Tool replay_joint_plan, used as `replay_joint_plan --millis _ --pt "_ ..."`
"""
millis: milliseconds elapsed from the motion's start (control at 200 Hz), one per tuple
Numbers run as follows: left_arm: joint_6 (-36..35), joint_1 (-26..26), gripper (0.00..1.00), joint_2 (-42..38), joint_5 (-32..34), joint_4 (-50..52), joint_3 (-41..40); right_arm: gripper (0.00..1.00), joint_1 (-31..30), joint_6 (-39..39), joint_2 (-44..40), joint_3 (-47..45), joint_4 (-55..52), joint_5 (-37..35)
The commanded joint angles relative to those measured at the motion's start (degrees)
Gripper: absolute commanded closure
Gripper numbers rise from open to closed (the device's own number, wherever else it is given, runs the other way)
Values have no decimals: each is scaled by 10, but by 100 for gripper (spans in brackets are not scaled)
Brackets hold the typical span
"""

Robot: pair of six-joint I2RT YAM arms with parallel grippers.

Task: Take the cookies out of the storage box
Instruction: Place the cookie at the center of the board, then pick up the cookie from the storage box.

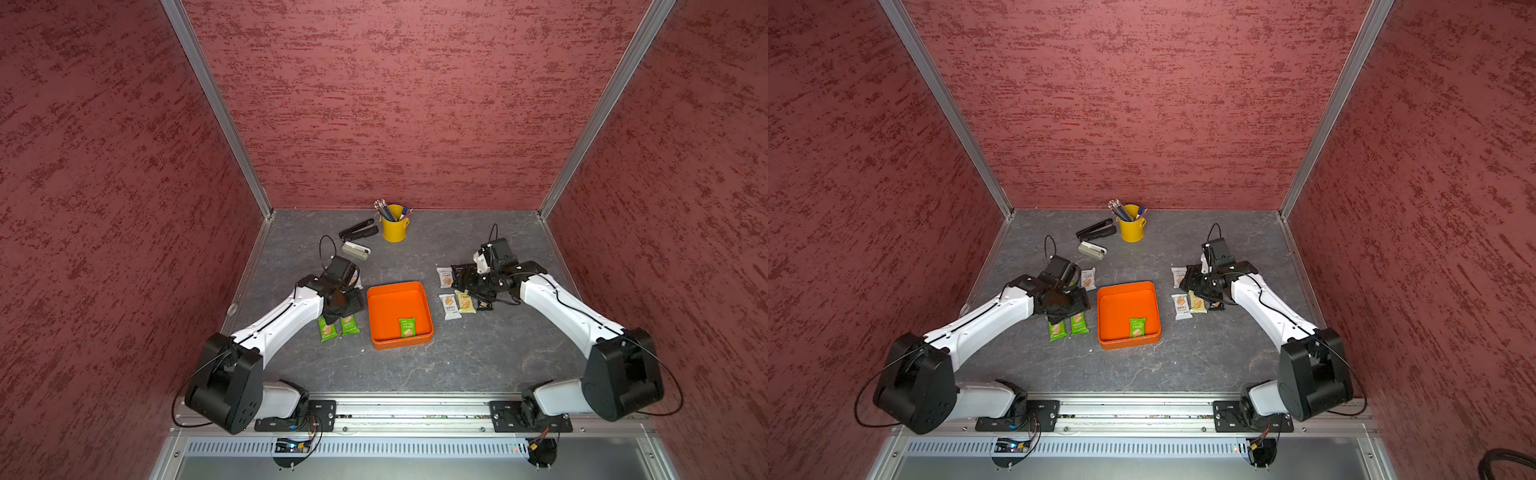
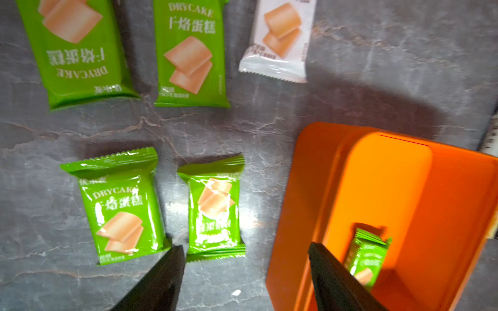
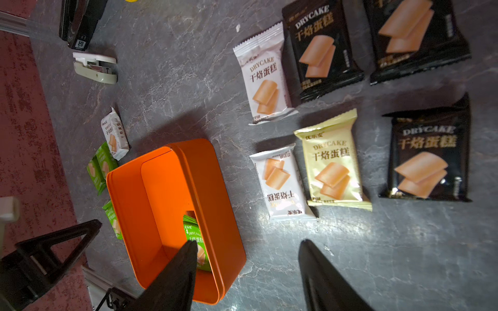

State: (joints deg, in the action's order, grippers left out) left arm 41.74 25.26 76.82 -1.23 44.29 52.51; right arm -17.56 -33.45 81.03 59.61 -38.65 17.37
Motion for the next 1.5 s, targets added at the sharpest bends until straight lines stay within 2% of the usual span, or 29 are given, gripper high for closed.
replay_joint_plan --millis 0,341,596,1112,1493 --pt "41 38 23 -10 9 23 34 35 3 20 -22 -8 -2 -2" --pt "136 185 23 66 44 25 103 35 3 53 -52 -34 -9 -1" --pt "155 249 23 181 55 52 180 35 6 64 -66 -51 -13 2" --pt "135 277 21 335 26 76 271 34 15 84 -90 -58 -39 -14" --pt "124 284 21 387 26 81 289 34 22 91 -89 -64 -42 -22"
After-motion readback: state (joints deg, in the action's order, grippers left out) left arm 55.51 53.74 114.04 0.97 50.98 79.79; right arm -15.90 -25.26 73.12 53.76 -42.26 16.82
